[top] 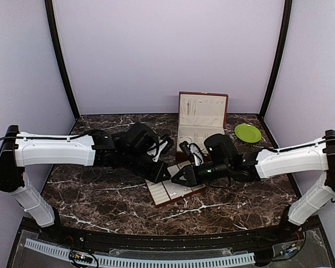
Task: Organize the mixed jewelry
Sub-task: Pass from the left arm to the right
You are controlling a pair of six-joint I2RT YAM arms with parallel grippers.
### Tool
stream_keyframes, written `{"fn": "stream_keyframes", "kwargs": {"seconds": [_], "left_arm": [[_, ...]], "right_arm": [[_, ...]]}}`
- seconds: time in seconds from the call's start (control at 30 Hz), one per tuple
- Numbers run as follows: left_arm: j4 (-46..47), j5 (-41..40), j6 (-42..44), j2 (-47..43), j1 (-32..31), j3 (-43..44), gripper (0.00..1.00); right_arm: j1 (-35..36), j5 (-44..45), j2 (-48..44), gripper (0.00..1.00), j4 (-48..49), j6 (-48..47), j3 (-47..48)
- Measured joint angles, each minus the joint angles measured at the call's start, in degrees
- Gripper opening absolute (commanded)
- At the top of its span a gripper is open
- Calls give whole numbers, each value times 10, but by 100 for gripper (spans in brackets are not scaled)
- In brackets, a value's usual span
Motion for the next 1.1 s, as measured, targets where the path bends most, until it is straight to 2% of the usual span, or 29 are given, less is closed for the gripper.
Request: {"fn": "stream_keyframes", "kwargs": {"seconds": [0.53,0.73,0.97,1.1], "left_arm": [[3,-3,0,0,-2,0,0],[5,-6,-2,0,-2,0,0],[9,-11,-7,0,-2,-1,0],[19,-13,-10,0,-2,-5,17]], "right_arm": [[0,-13,9,12,15,-3,1],[1,-13,10,0,23,-4,1],[1,-6,10,0,32,-1,-2],[2,9,4,0,42,2,-10]]}}
